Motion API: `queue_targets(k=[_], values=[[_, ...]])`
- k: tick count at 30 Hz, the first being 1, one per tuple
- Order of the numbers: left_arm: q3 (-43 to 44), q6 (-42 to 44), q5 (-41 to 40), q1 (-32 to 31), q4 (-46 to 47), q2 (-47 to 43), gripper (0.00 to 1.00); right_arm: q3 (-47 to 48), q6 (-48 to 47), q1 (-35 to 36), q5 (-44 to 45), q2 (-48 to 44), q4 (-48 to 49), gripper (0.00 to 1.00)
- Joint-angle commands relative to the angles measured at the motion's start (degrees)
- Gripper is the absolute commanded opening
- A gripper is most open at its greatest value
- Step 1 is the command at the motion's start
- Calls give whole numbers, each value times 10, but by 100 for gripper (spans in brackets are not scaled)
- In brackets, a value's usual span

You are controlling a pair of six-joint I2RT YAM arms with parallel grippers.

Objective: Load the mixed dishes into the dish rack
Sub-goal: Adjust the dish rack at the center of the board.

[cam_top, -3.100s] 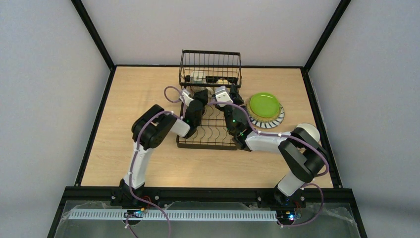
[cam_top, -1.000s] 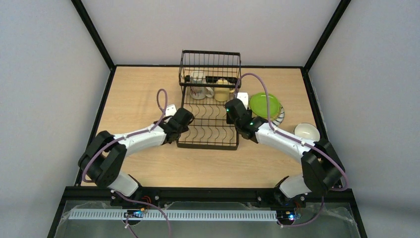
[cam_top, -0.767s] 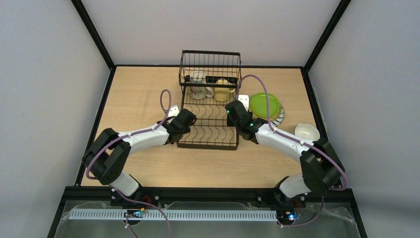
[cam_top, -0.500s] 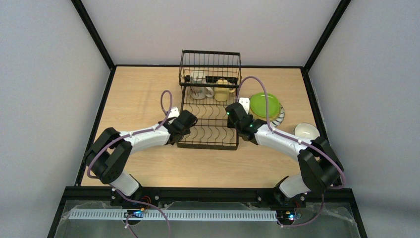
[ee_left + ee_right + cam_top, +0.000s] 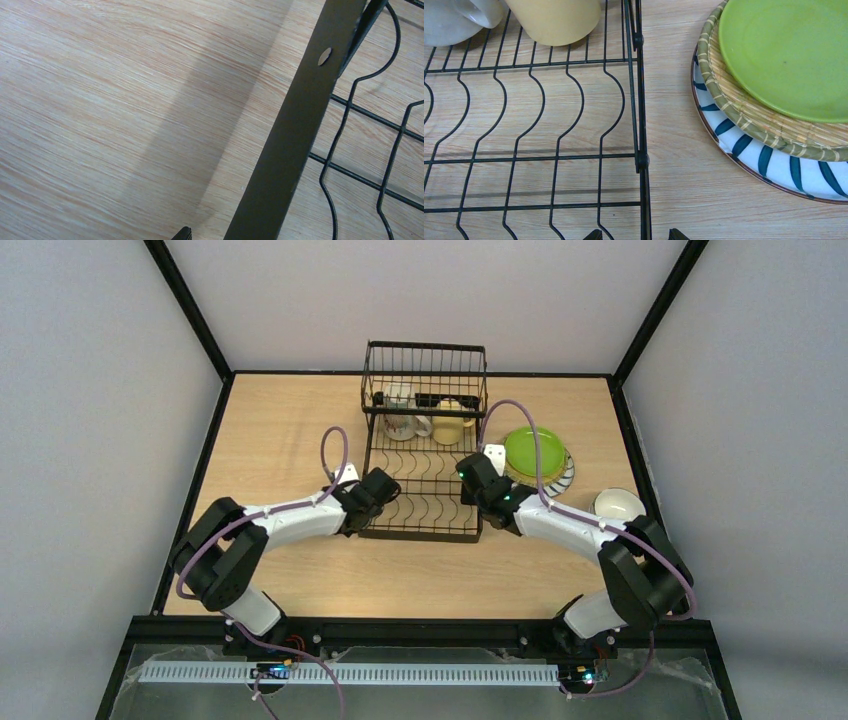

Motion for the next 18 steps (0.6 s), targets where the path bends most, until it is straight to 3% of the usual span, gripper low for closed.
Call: queue_targets(k=[1,13,18], values=[[3,-43,-6,-13,-24,5,51,-13,8,-5,1,4,-2,74],[-1,-100,-5,-31,-42,1,49,-23,-5,-12,-4,-9,2,74],[6,-119,-9,-35,-58,8,52,-28,-17,-18,-5,-20,8,74]])
